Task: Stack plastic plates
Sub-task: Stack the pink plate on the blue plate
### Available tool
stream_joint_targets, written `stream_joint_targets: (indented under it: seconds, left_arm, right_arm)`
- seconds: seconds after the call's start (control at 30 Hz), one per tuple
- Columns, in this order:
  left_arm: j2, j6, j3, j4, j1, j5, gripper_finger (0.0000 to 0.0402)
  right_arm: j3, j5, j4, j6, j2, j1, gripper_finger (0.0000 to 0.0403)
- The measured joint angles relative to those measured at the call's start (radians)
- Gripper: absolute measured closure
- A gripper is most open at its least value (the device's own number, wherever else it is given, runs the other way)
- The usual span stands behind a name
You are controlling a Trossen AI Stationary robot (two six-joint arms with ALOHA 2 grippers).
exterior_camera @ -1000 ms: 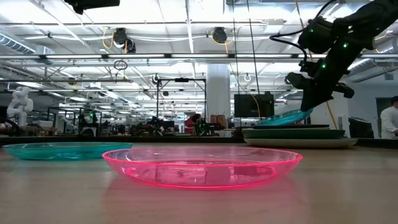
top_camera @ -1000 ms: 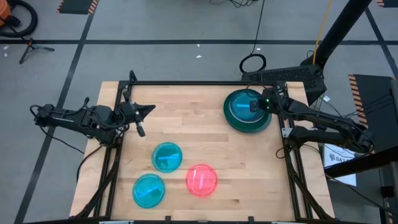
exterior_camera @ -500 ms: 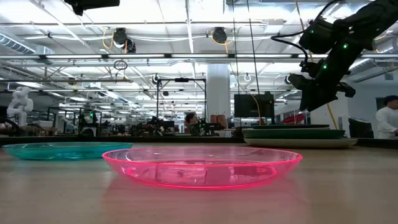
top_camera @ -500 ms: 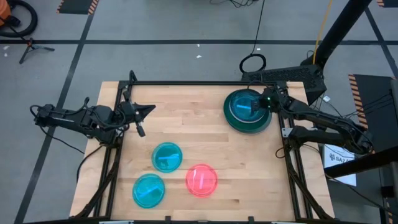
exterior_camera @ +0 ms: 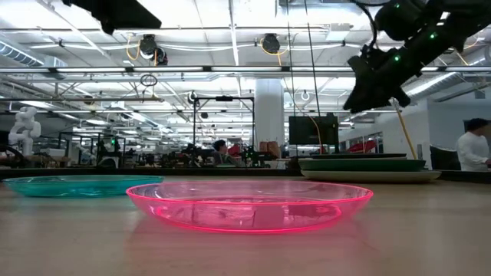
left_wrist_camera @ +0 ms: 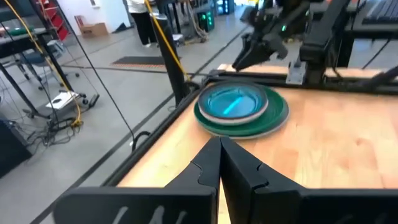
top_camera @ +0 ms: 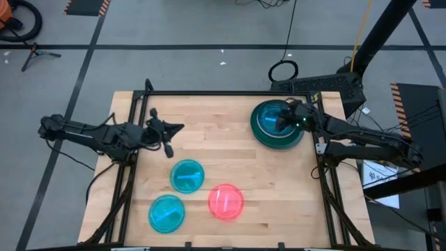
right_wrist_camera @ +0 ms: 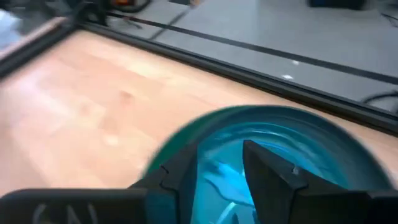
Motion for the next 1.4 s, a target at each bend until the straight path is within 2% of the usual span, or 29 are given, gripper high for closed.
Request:
stream_joint_targets:
  seconds: [0.37, 0.63, 0.87, 1.23, 1.4]
  left_arm:
    - [0.132, -0.007, 0.000, -0.011, 0.062, 0.000, 0.0389]
    - [0.146, -0.017, 0.001, -0.013, 0.068, -0.001, 0.0389]
    - [0.147, -0.012, 0.035, -0.016, 0.063, 0.000, 0.0389]
    - [0.147, 0.006, 0.052, -0.030, 0.060, 0.000, 0.0389]
    - [0.146, 0.007, 0.052, -0.031, 0.060, 0.000, 0.0389]
  right_arm:
    - [0.004, -0.105, 0.284, -0.051, 0.122, 0.265, 0.0282]
    - [0.124, -0.105, 0.315, -0.106, 0.293, 0.425, 0.0282]
    - [0.270, -0.132, 0.237, -0.230, 0.465, 0.543, 0.0282]
    - [0.577, -0.131, -0.007, -0.265, 0.754, 0.660, 0.0279]
    - [0.667, -0.131, -0.027, -0.264, 0.866, 0.692, 0.0262]
